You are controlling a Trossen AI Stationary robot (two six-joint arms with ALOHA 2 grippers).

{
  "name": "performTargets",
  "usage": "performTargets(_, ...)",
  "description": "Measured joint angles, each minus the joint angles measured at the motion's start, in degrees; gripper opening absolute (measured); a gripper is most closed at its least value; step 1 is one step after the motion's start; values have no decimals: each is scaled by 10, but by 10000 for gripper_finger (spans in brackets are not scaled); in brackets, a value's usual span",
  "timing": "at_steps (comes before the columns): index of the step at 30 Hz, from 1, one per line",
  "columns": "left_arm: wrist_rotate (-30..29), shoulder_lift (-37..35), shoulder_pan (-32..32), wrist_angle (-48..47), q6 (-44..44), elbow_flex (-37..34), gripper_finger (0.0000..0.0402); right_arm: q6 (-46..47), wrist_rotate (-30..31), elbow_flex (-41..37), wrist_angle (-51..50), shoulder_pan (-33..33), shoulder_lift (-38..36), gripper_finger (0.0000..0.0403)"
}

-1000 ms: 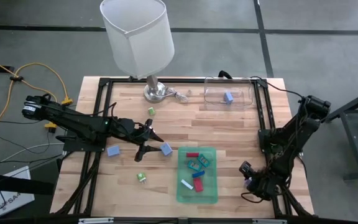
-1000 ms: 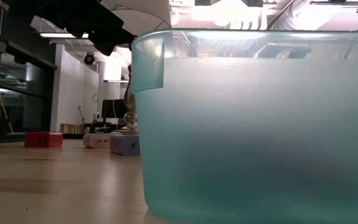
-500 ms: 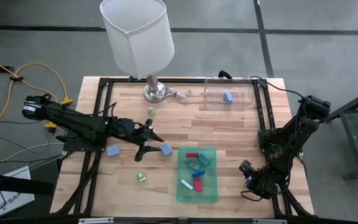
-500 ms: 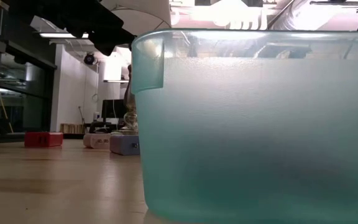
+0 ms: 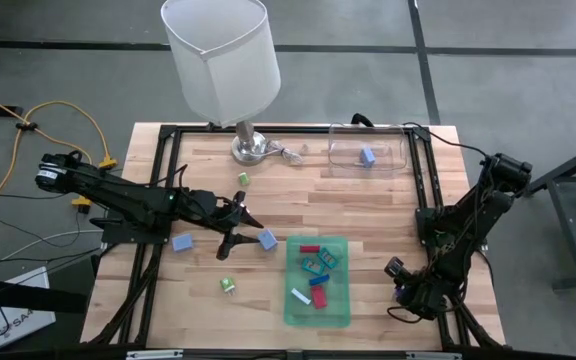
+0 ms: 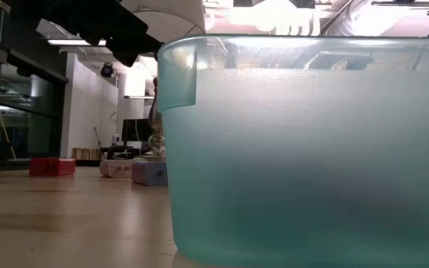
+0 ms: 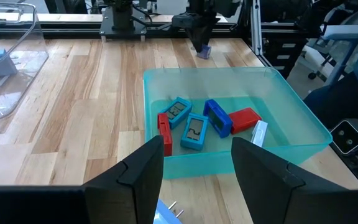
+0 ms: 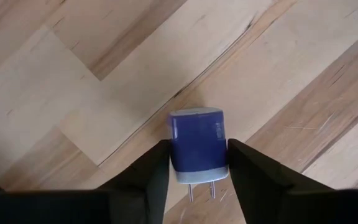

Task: Pick & Place Office items
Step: Put the violet charger adapter into the transparent bin

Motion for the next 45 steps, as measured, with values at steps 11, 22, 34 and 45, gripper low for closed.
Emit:
performTargets(11, 0, 0, 0, 0, 0, 0, 184, 0, -2, 0, 4, 0, 0, 126)
performTargets(22, 0, 0, 0, 0, 0, 0, 184, 30, -11, 0, 10, 0, 0, 125)
performTargets(34, 0, 0, 0, 0, 0, 0, 184, 52, 2, 3, 17, -14, 0, 125)
performTargets(45, 0, 0, 0, 0, 0, 0, 184, 135, 24, 58, -55, -105, -12, 125)
